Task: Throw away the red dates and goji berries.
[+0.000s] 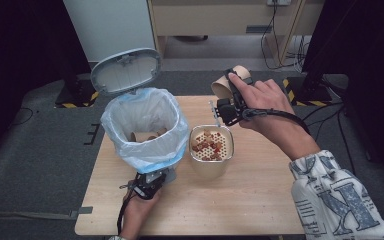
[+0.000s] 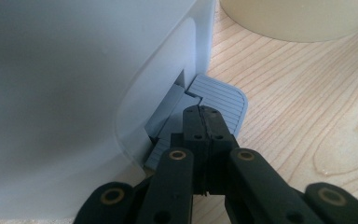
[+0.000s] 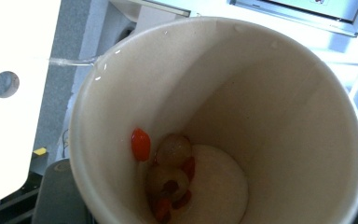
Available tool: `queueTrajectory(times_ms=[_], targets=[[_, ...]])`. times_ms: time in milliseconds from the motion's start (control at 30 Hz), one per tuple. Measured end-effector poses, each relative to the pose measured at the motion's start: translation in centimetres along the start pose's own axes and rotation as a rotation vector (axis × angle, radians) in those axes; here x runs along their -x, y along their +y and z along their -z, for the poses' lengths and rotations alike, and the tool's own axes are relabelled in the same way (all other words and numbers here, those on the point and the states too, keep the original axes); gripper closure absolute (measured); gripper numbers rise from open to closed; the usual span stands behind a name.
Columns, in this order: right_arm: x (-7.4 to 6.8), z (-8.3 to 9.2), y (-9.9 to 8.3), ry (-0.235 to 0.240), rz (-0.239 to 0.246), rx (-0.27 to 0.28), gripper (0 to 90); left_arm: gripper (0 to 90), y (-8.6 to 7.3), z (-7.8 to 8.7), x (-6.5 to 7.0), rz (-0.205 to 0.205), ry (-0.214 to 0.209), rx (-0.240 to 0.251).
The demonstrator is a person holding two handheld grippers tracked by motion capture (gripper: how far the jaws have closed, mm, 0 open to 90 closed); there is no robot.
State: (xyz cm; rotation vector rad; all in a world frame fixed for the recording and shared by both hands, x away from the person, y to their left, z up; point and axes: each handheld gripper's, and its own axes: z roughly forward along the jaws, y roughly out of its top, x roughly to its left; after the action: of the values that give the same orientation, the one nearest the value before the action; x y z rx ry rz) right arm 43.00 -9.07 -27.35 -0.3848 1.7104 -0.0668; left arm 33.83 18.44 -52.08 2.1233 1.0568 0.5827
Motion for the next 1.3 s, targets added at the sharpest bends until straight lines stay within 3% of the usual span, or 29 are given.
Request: queueTrajectory(times_ms=[167,400,600,1167,1233,1300], targets=[[-0.2,0.3,1.0,-0.019,0.062,0.008,30.8,89.1,0.0,0.0,0.0,-0.001,0.002,0.001],[-0.1,0.2,1.2,-0.033,0.085,0.0,30.8,89.1,0.0,0.0,0.0,-0.001,0.0,0.0],[-0.6,0.2,1.3,-0.043,0.142,-0.012,30.8,89.2,0.0,0.0,0.0,-0.002,0.0,0.001],[-0.2,0.3,0.5,-0.061,0.126,-0.03,31.4,89.1,0.0,0.0,0.0,-0.003,0.002,0.001],[-0.6,0.3,0.8,-0.064,0.155,-0.039,31.7,89.1,0.0,0.0,0.0,-0.002,0.001,0.0],[-2.0,0.2,1.9,-0.028,0.253,-0.017,31.9,89.2,0.0,0.0,0.0,-0.002,0.0,0.001]])
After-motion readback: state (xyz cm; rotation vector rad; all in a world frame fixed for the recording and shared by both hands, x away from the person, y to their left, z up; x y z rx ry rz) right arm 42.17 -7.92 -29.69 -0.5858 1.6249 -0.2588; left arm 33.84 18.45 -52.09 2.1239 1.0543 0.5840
